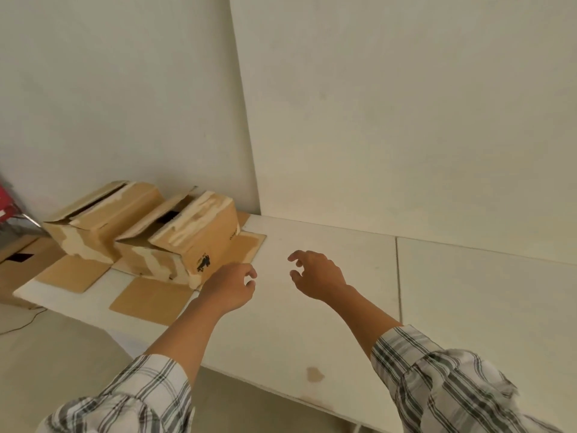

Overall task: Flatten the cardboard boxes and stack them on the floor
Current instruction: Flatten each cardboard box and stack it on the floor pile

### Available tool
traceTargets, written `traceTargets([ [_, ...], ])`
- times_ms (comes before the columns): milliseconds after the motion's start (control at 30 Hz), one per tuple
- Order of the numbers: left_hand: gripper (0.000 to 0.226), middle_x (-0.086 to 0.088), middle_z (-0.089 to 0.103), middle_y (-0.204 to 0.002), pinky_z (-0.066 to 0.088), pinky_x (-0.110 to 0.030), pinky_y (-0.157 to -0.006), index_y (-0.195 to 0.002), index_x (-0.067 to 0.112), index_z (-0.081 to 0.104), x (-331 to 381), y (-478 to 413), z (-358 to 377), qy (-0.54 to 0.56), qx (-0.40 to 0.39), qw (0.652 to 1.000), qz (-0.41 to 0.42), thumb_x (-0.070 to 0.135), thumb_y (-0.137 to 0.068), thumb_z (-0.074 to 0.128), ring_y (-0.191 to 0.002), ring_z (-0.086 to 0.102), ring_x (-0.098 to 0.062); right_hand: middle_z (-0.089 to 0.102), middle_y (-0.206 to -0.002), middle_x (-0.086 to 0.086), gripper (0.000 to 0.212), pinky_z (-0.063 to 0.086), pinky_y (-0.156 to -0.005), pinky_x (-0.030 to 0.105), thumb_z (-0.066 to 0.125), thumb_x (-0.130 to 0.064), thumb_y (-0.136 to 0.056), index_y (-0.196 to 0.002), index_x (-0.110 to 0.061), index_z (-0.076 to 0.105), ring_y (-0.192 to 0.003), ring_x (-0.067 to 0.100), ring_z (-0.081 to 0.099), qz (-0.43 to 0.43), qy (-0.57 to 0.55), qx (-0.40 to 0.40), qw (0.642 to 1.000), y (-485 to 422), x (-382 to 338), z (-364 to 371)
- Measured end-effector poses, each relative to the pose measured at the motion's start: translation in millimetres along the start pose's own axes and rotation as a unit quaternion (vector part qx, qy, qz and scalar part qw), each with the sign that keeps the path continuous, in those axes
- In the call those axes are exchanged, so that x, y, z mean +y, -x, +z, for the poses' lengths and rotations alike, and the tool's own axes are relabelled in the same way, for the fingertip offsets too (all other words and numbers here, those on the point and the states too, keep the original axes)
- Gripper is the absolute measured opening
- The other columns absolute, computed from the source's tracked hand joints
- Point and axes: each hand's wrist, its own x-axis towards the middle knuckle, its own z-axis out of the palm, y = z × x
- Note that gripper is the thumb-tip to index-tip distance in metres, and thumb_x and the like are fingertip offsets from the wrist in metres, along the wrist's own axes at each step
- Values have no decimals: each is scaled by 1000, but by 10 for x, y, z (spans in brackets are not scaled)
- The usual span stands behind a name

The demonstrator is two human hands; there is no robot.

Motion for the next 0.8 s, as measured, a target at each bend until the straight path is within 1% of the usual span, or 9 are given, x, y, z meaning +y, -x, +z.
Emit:
traceTargets([
  [67,28,5,55,-133,48,-32,-91,-124,23,62,-378,-197,-166,-7,-10,1000,19,26,-98,50,-116,55,-16,61,-124,-11,34,47,-87,32,53,-34,-96,-130,-37,54,-109,17,60,22,-10,11,1000,-220,-297,226],
  [200,29,6,57,-127,52,-35,-86,-123,25,62,-1079,-514,-468,-17,-19,999,48,25,-97,50,-103,58,-16,61,-123,-10,34,49,-86,32,54,-34,-96,-130,-36,55,-106,16,62,54,-19,18,998,-606,-891,653],
  [267,25,7,57,-121,53,-37,-83,-119,26,62,-1387,-687,-627,-17,-1,998,53,24,-97,50,-100,58,-15,62,-124,-9,35,50,-85,32,54,-34,-96,-131,-35,55,-105,16,62,62,-24,22,998,-808,-1171,827],
  [333,23,9,57,-118,54,-35,-78,-115,28,62,-1716,-905,-787,-8,31,998,51,23,-96,50,-96,59,-15,62,-124,-8,36,52,-86,34,55,-35,-95,-131,-35,54,-104,16,63,69,-29,23,997,-1052,-1461,1011],
  [467,28,6,55,-125,51,-34,-78,-122,27,58,-2285,-1394,-1016,-6,82,996,46,20,-96,50,-106,55,-17,60,-125,-7,37,54,-87,37,55,-35,-95,-132,-33,53,-105,17,63,79,-34,26,996,-1554,-1930,1289],
  [567,32,6,47,-132,48,-31,-74,-127,28,53,-2668,-1784,-1113,-29,86,995,50,23,-96,51,-110,50,-18,60,-124,-6,38,55,-84,37,53,-34,-97,-134,-31,52,-104,18,62,79,-29,30,996,-1972,-2198,1501],
  [667,33,5,41,-136,49,-34,-84,-129,30,51,-2949,-2091,-1174,-39,70,996,38,26,-96,51,-118,43,-20,58,-126,-3,41,55,-85,38,52,-33,-97,-138,-29,48,-109,21,60,78,-25,23,996,-2341,-2426,1686],
  [733,38,5,38,-139,48,-36,-91,-133,31,48,-3103,-2264,-1211,-53,54,996,40,27,-95,52,-123,41,-21,56,-131,-1,45,52,-89,39,51,-35,-97,-141,-28,44,-117,22,55,76,-14,19,997,-2577,-2583,1795],
  [800,43,3,36,-142,47,-36,-95,-136,31,43,-3214,-2420,-1220,-65,42,996,51,29,-94,55,-126,40,-23,51,-137,1,51,49,-95,42,51,-38,-96,-144,-27,39,-124,24,48,81,1,20,997,-2767,-2718,1890],
])
